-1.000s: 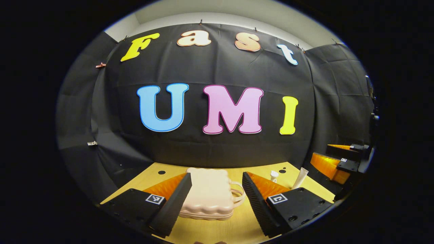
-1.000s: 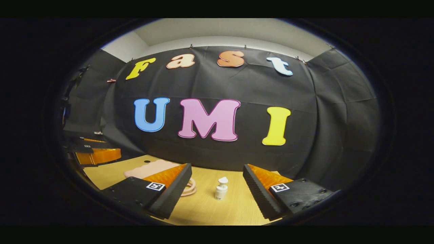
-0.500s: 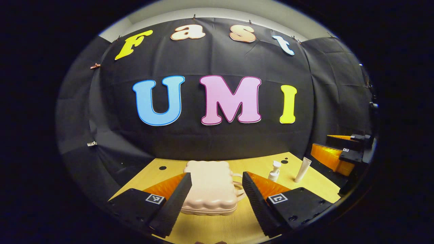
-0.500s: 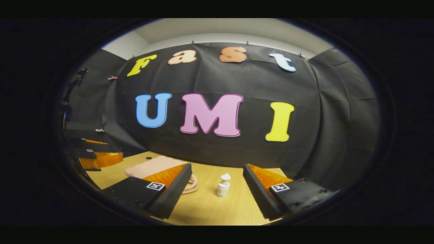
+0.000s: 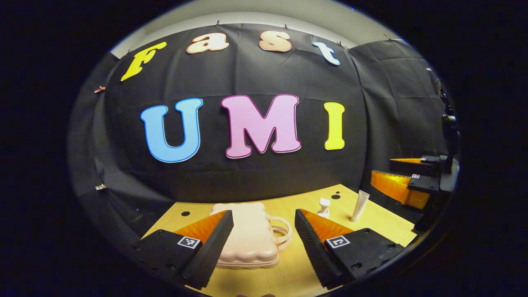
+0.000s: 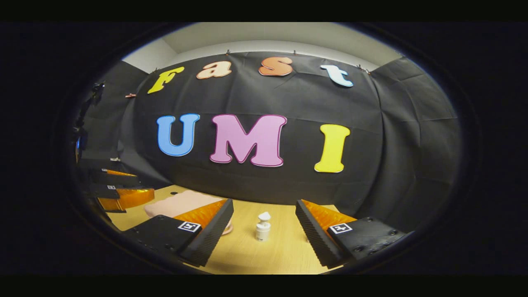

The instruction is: First open the suitcase, pack the skin care products into it, and then close the suitcase.

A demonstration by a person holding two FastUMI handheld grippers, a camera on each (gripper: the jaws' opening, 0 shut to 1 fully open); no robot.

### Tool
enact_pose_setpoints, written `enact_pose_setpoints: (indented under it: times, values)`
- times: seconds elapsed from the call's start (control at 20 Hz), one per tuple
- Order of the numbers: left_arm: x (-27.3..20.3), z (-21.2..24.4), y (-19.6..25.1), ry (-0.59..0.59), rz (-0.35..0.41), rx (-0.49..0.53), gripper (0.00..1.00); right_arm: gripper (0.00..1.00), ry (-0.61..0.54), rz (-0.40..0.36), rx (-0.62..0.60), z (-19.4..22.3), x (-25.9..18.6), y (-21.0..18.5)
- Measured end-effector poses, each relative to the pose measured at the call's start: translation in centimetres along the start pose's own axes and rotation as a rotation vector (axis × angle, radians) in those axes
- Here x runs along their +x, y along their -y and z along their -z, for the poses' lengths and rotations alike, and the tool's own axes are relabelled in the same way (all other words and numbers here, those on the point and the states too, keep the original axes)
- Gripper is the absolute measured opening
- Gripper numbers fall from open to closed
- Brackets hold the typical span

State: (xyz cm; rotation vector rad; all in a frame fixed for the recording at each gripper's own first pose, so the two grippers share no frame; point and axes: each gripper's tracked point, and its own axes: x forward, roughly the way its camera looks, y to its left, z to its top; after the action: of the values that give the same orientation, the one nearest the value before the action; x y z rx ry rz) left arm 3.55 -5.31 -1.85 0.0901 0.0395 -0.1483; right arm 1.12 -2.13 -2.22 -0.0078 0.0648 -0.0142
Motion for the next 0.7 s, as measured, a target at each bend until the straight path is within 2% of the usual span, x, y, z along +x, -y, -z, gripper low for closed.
enact_pose_setpoints:
  times: [0.25,0.55,0.7]
  values:
    - [5.5,2.3,3.4,-0.059,0.036,0.013,0.95,0.97,-0.033,0.031,-0.028,1.5,0.0,2.8]
    - [13.7,8.7,7.6,-0.190,0.086,0.064,0.95,0.96,-0.087,0.056,-0.038,3.4,0.4,6.2]
    - [17.6,10.9,9.3,-0.258,0.102,0.004,0.95,0.96,-0.115,0.080,-0.022,4.4,0.2,7.8]
